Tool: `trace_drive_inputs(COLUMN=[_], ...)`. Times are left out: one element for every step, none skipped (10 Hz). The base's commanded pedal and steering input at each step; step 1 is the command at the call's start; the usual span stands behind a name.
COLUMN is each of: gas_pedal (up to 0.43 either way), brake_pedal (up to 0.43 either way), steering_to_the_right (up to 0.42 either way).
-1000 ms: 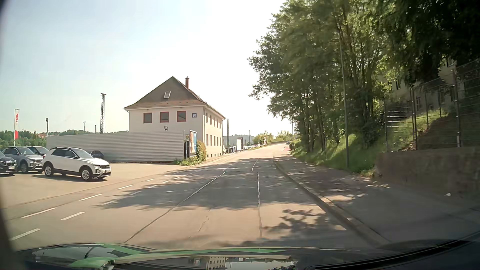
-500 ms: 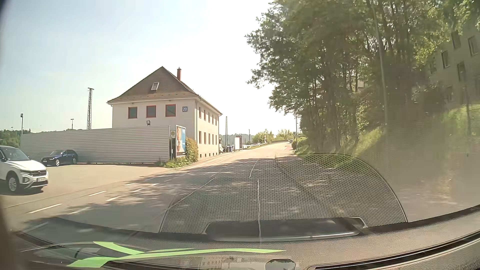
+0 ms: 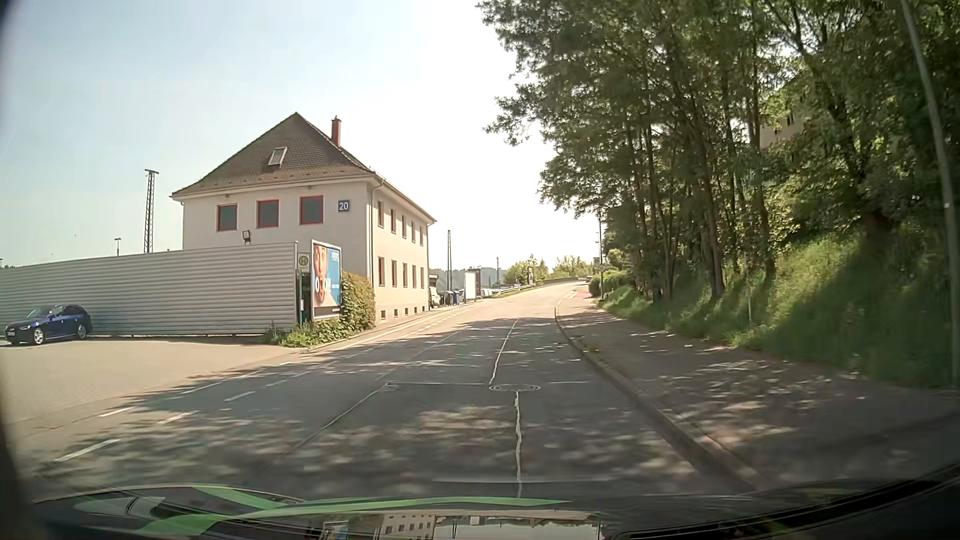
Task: Follow the waypoints while adhering to traffic rules and regulations
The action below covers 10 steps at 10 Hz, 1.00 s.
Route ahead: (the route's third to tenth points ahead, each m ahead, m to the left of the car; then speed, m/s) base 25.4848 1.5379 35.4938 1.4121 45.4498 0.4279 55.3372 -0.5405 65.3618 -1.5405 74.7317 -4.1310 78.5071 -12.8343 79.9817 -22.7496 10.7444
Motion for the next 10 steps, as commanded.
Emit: trace_drive_inputs(gas_pedal=[0.0, 0.0, 0.0, 0.0, 0.0, 0.0, 0.0, 0.0, 0.0, 0.0], brake_pedal=[0.0, 0.0, 0.0, 0.0, 0.0, 0.0, 0.0, 0.0, 0.0, 0.0], steering_to_the_right=[-0.002, -0.002, -0.002, -0.002, -0.003, -0.004, -0.006, -0.006, -0.006, -0.006])
